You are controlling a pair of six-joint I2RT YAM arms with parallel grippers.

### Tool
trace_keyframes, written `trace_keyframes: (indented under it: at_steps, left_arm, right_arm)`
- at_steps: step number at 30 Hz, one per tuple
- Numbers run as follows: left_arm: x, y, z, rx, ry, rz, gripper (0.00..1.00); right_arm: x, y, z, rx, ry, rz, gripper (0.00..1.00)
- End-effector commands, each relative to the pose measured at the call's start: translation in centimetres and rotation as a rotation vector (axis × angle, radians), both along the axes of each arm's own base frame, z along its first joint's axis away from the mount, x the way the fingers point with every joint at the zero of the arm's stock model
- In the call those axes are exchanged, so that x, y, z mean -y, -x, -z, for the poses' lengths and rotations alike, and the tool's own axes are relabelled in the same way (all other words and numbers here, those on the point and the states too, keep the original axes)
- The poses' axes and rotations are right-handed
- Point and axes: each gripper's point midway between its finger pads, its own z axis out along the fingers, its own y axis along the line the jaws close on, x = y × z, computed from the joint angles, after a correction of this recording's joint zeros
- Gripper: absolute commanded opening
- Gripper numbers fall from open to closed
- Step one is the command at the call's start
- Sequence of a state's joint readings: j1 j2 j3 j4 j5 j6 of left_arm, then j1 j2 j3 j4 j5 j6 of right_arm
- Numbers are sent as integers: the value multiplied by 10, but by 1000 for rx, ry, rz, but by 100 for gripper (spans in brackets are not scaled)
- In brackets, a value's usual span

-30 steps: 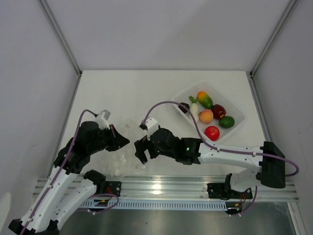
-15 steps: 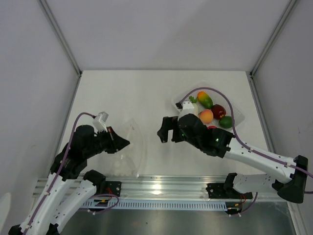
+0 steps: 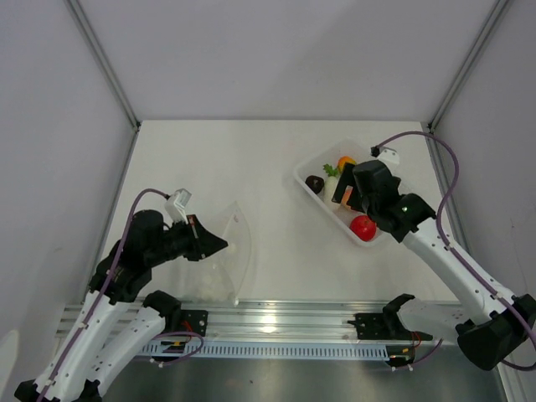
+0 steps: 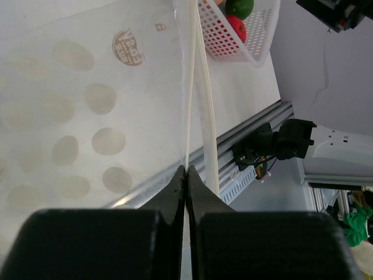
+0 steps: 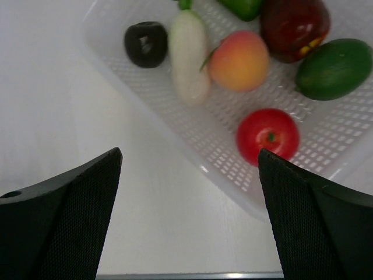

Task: Place the food in the zip-top bag and seal the zipper
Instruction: Pick up the fake fruit from the bin.

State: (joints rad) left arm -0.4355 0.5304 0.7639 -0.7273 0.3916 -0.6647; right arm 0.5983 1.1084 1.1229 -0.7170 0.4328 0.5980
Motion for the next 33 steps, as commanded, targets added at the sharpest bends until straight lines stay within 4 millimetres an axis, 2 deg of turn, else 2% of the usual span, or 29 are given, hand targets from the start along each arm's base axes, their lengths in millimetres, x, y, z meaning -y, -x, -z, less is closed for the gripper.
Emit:
trace_keyframes:
  at_steps: [1, 2, 6, 10, 17, 21, 27, 33]
  left_arm:
    - [10, 0, -8, 30, 46, 56, 1]
    - [9, -1, -7, 38, 39, 58, 1]
    - [8, -3, -1, 44, 21, 54, 1]
    - [10, -3, 1, 40, 20, 74, 1]
    - [11, 0, 6, 46, 17, 94, 1]
    - [10, 2, 7, 47, 14, 93, 1]
    - [14, 4, 4, 39, 43, 109, 1]
    - [13, 6, 3, 40, 50, 108, 0]
  right_arm:
    - [34, -6, 5, -28, 68, 99, 99]
    - [49, -9, 8, -35, 66, 149, 99]
    - [70, -16, 34, -97, 30, 217, 99]
    - [71, -21, 63, -192, 19, 227, 99]
    - [65, -21, 85, -286, 5, 253, 99]
    - [66, -15, 106, -362, 27, 269, 98]
    - [62, -11, 126, -419, 28, 263, 97]
    - [68, -4, 139, -460, 51, 299, 96]
